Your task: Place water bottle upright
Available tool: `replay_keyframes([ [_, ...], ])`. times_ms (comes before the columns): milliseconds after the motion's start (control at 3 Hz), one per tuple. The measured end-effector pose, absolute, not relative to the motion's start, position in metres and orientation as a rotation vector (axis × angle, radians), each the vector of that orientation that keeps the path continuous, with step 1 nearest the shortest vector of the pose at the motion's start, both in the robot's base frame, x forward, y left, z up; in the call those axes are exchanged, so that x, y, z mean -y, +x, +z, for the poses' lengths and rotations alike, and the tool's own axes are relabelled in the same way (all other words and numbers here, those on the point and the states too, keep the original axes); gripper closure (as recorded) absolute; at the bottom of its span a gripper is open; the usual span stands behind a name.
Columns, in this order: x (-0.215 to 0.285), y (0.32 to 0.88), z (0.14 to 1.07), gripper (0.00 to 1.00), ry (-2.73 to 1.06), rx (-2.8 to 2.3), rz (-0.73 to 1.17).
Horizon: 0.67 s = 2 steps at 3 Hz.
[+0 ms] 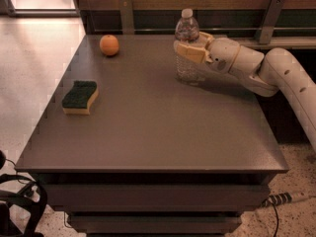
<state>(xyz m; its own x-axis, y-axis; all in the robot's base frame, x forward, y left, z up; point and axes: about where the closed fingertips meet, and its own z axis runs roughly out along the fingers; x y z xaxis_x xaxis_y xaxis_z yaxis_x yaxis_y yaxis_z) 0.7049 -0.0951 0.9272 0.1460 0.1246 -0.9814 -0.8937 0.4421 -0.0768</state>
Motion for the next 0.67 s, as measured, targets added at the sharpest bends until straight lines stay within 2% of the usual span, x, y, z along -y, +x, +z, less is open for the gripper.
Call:
replay_keyframes([
  [667,0.0963,0.7112,0.9178,1.0,-0.816,-1.206,0.852],
])
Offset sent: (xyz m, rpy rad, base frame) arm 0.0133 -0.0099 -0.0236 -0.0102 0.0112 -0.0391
